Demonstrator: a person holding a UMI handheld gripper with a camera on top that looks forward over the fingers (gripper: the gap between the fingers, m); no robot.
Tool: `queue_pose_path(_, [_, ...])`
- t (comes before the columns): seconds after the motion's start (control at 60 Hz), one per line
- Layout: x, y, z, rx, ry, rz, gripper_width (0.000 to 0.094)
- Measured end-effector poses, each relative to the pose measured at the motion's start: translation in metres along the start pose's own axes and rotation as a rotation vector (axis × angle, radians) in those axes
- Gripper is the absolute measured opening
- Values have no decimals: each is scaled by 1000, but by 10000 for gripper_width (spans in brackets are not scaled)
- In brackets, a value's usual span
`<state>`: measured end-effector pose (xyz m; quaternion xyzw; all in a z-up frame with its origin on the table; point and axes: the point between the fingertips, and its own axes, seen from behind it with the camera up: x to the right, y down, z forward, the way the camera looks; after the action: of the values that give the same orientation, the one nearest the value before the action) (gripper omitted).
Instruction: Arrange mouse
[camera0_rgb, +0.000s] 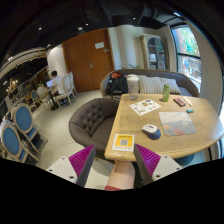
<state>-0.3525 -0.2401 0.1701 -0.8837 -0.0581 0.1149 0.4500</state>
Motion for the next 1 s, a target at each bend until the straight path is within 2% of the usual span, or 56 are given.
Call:
queue_pose_path(0.233, [21,11,19,-10,-25,10,791])
queue_pose_path(0.383, [57,34,53,-68,-73,31,791])
queue_pose_path(0.633, [160,40,142,-65,18,-44,792])
queue_pose_path(0.867, [219,45,202,-95,86,-109,792])
queue_pose_path(1.0, [229,27,227,-80,60,-94,761])
